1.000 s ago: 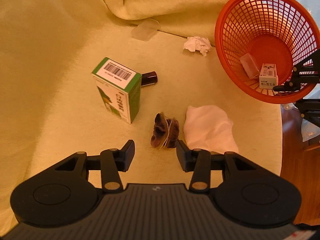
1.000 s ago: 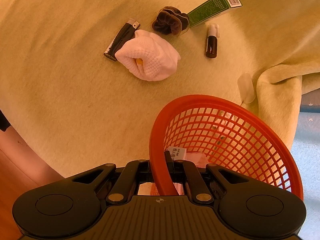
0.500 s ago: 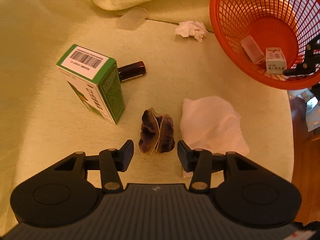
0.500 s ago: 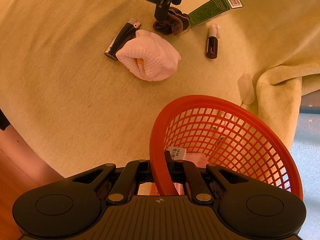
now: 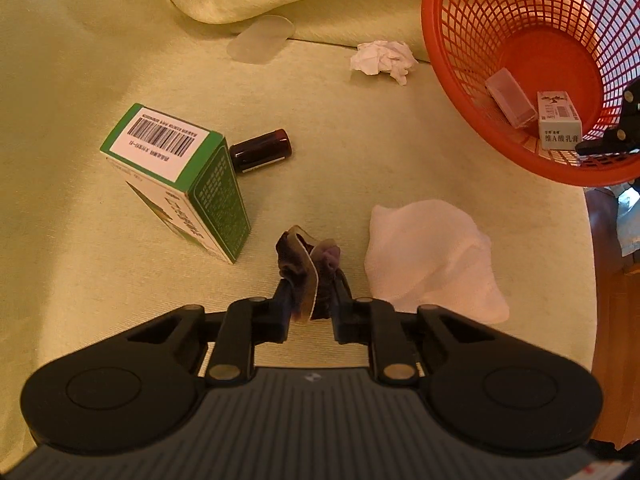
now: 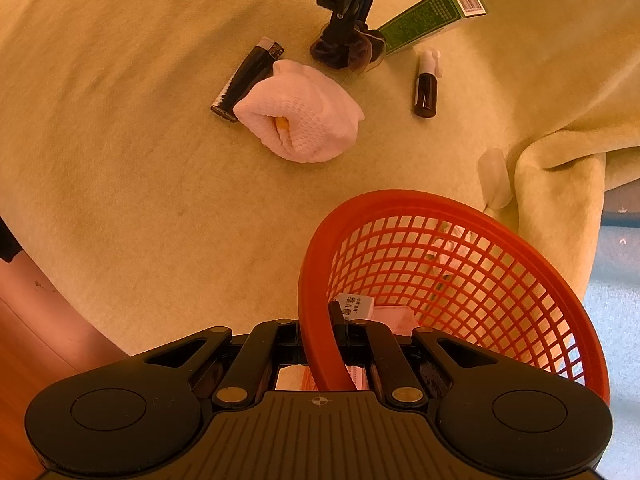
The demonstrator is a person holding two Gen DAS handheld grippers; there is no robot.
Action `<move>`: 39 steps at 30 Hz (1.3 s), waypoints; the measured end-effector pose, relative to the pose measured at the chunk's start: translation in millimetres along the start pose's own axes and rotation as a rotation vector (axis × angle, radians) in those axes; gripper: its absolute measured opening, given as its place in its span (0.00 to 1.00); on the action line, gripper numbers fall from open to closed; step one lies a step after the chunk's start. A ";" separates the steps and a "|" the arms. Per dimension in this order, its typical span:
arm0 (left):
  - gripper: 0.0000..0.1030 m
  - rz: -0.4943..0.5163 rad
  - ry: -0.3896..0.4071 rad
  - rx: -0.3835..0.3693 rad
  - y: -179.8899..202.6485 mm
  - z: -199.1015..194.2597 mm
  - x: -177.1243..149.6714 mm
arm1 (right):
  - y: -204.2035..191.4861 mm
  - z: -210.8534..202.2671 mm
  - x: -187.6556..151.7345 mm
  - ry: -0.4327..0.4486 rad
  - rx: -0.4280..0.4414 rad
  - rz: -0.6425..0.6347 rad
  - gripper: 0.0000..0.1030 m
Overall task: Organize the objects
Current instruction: 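Grasp the brown scrunchie with the left gripper, then carry the scrunchie over the red wastebasket and open the left gripper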
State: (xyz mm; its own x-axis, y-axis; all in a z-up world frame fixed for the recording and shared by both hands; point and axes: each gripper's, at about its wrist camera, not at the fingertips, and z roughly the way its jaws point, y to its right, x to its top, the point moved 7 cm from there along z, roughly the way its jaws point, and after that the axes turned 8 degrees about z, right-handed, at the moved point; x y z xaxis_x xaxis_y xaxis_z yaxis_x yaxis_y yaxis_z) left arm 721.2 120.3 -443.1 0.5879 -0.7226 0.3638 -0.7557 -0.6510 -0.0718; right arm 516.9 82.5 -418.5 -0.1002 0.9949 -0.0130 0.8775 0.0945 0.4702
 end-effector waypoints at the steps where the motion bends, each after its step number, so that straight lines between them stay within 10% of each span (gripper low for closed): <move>1: 0.13 0.004 -0.002 -0.001 0.0 -0.5 0.1 | -0.1 0.2 0.1 -0.001 0.000 -0.001 0.02; 39: 0.11 0.200 0.181 -0.190 59.9 -76.4 119.6 | 2.4 -1.2 -4.6 -0.006 -0.003 0.010 0.02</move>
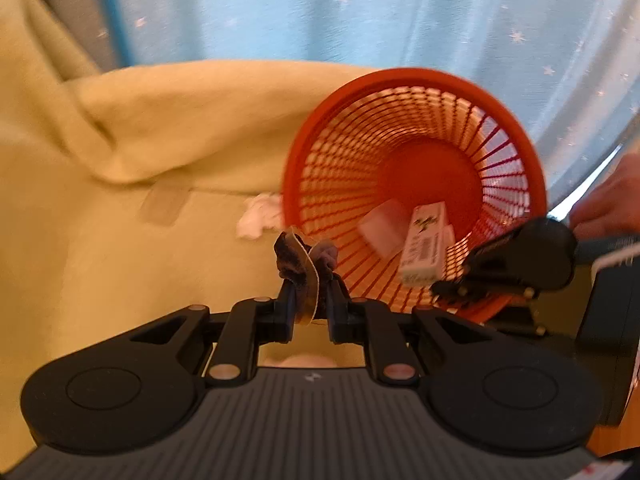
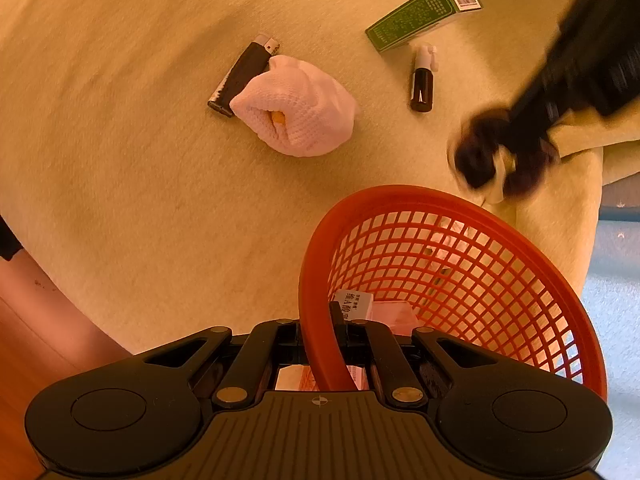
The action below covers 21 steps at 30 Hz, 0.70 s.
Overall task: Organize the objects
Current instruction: 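Carry the scrunchie over the red wastebasket and open the left gripper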
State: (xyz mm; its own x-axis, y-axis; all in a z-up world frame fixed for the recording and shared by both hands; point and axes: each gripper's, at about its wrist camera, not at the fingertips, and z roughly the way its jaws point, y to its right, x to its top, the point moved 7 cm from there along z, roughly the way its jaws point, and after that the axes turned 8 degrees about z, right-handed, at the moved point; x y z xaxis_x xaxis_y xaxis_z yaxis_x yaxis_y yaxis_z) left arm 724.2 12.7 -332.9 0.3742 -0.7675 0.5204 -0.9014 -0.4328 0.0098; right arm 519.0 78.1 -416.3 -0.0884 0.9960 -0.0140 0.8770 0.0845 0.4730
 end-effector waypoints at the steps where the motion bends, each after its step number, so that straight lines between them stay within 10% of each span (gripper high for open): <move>1: 0.11 0.010 0.004 -0.007 3.0 3.5 5.3 | 0.0 0.0 0.0 0.001 0.000 0.001 0.02; 13: 0.28 0.096 0.072 -0.144 36.1 26.5 58.5 | -0.8 -0.6 -2.2 0.015 0.001 0.020 0.01; 21: 0.27 0.072 0.046 -0.058 19.4 15.8 31.7 | -1.9 -1.9 -4.6 0.017 0.001 0.029 0.02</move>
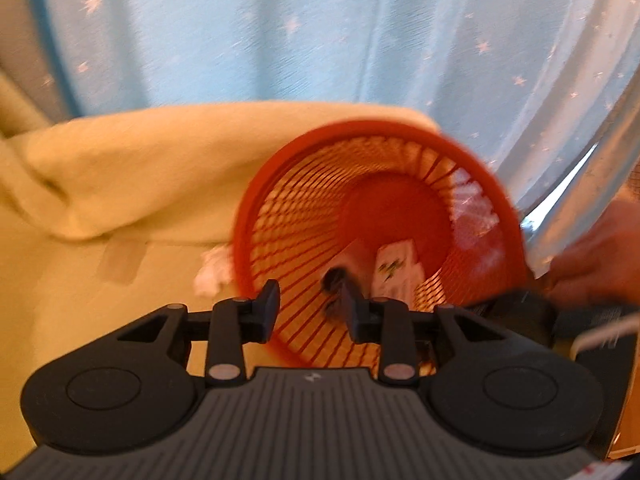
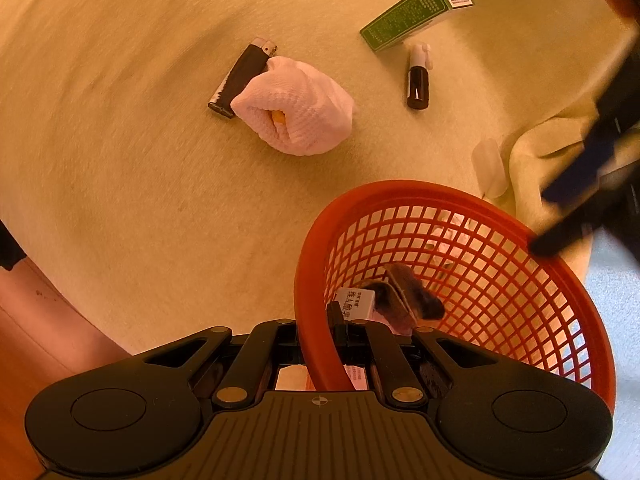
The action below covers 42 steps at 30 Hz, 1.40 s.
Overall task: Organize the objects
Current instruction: 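Carry the scrunchie over the red wastebasket and open the left gripper, then lower the left gripper onto the black lighter and close it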
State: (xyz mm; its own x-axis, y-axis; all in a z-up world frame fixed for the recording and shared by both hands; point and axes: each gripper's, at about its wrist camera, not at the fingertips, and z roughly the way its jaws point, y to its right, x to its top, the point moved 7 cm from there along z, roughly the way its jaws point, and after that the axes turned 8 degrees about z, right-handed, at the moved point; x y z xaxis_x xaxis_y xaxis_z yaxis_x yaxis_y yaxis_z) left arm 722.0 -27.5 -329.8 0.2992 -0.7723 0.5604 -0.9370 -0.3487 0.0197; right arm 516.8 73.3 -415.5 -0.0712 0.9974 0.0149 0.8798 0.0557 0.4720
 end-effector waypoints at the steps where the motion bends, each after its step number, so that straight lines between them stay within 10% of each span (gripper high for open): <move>1: 0.27 -0.016 -0.010 0.016 -4.0 -2.9 -6.7 | 0.3 -0.1 -0.3 0.000 0.000 0.001 0.02; 19: 0.46 -0.265 -0.164 0.185 -31.6 -43.0 -154.4 | 1.2 0.0 -0.5 -0.012 0.002 -0.003 0.02; 42: 0.82 -0.295 -0.214 0.140 16.7 18.8 -200.1 | -1.6 1.7 3.0 -0.023 -0.011 -0.046 0.02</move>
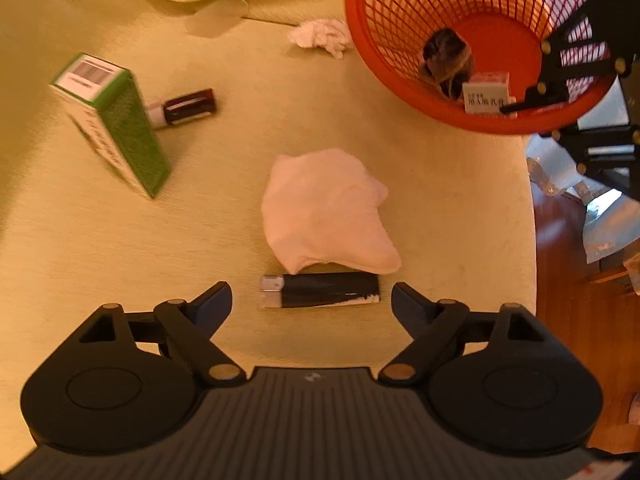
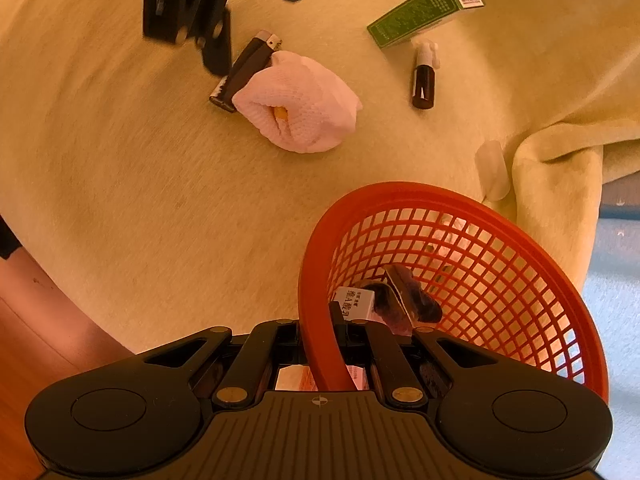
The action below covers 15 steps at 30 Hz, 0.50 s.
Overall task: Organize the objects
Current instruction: 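Lower the left gripper onto the black lighter and close it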
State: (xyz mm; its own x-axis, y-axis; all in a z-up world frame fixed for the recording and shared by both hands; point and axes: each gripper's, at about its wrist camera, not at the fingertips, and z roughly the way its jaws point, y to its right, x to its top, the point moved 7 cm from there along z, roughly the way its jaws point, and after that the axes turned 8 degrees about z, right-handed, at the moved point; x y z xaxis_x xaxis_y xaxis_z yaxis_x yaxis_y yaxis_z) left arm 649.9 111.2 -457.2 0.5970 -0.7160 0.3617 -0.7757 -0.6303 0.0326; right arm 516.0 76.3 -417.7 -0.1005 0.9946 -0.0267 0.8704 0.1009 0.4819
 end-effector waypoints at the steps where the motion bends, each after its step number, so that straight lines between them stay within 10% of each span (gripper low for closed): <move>1: 0.83 0.000 0.001 0.006 1.8 3.6 0.3 | 0.7 0.1 0.2 -0.001 0.000 0.002 0.02; 15: 0.83 -0.025 -0.034 0.047 5.3 37.4 -6.9 | 1.0 2.0 -2.3 0.008 0.006 0.009 0.02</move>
State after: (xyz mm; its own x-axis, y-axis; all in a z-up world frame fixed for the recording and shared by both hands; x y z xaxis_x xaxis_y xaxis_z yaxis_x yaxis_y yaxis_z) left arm 649.3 101.6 -494.3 0.6230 -0.7092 0.3299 -0.7506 -0.6608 -0.0030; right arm 518.1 74.1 -418.9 -0.0962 0.9952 -0.0152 0.8740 0.0918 0.4772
